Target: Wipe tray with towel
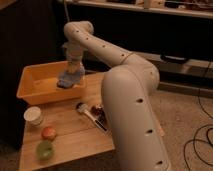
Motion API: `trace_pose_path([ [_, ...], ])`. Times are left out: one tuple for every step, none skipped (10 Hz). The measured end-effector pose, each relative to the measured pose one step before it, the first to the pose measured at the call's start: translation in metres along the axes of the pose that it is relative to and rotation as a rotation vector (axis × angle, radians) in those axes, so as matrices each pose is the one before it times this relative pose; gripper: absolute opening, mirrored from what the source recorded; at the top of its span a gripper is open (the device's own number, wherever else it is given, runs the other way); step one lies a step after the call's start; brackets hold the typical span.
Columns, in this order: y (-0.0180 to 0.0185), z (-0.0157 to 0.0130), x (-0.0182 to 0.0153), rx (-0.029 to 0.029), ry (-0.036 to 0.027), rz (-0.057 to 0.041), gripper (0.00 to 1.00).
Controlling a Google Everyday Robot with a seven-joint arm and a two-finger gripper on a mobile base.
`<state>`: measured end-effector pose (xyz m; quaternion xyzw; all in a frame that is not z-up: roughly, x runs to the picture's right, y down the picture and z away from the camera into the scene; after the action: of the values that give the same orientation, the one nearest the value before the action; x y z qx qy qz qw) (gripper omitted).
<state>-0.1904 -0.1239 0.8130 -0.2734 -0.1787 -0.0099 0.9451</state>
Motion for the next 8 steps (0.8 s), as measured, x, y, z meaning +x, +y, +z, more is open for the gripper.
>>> trace_pose_path([
  [-0.0119,0.00053,0.00321,0.00804,0.02537,0.01535,0.0],
  [-0.00965,0.00417,-0.00093,-0.00037,0.01335,0.01545,0.0],
  [-0.00351,0.00449,-0.00043,-0.00471,-0.00044,0.00934,0.0],
  [-0.0042,0.01126,-0.00133,-0.00725,-0.0076,0.01446,0.0],
  [-0.0023,0.01509,-0.00902,-0.01014,-0.01677,0.00452,0.0],
  [-0.00057,0.01263,-0.01372,-0.01115,-0.02214,-0.00452,0.0],
  [0.00103,0.01054,-0.01149,-0.01578,-0.01896,-0.00973,0.0],
  [0.0041,0.01447,-0.01352,-0.03824,-0.03575,-0.01946,0.0],
])
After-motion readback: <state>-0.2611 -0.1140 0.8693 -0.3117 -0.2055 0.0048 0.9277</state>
